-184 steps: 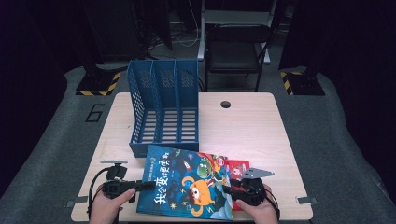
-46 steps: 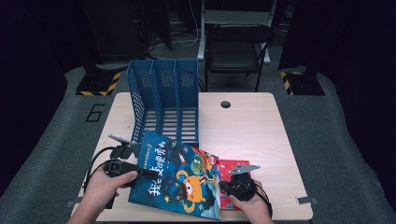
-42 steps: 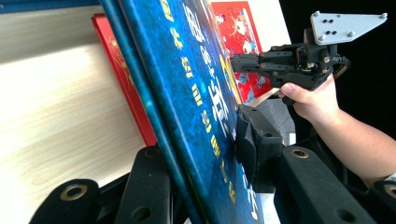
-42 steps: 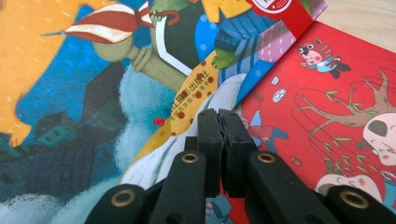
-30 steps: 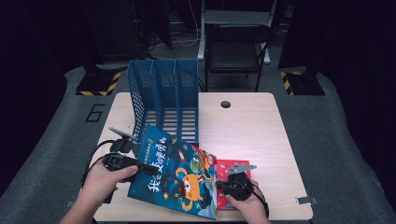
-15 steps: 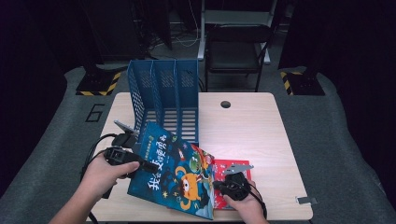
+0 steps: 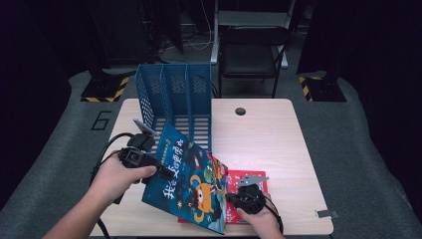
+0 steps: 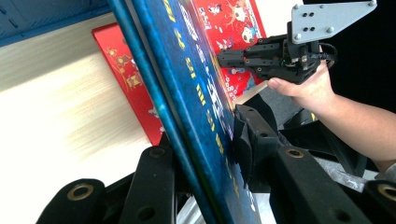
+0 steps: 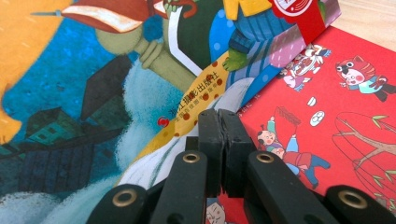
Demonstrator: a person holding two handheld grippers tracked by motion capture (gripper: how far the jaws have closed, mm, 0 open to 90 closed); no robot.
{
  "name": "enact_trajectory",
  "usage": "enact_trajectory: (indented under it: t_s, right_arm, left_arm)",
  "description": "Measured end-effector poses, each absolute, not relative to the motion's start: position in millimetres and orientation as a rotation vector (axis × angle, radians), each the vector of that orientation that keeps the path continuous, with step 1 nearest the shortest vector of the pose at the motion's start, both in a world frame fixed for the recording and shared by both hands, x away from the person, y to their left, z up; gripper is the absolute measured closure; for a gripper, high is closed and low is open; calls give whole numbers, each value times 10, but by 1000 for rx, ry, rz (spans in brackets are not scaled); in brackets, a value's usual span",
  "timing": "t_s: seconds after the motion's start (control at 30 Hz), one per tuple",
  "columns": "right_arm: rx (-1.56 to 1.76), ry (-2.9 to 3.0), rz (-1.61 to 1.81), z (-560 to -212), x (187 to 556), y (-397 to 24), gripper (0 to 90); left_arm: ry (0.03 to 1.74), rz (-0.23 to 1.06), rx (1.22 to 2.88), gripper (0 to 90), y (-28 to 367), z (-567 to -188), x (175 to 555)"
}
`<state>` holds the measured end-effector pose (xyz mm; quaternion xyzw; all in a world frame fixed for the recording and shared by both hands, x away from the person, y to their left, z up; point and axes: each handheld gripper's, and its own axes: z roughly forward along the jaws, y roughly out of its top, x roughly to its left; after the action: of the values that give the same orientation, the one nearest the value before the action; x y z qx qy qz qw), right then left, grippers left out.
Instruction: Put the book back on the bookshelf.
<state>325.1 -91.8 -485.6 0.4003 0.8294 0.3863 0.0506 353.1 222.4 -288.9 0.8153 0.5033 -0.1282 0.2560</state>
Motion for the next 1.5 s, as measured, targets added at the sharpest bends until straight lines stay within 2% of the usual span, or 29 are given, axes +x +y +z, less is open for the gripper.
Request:
enact_trajectory:
  t_s: [0.77, 1.0, 1.5]
  right_arm:
    - [1229, 2545, 1226, -4868, 3261, -784, 884]
    - [1185, 2592, 1248, -4851, 3178, -751, 863]
    - [1048, 2699, 1307, -4892, 3020, -633, 888]
  left_arm:
    - [1348, -283, 2275, 733, 2086, -2648, 3579]
    - [1348, -259, 2283, 740, 2070, -2618, 3601]
    - [1302, -198, 2306, 767, 1973, -2489, 3620]
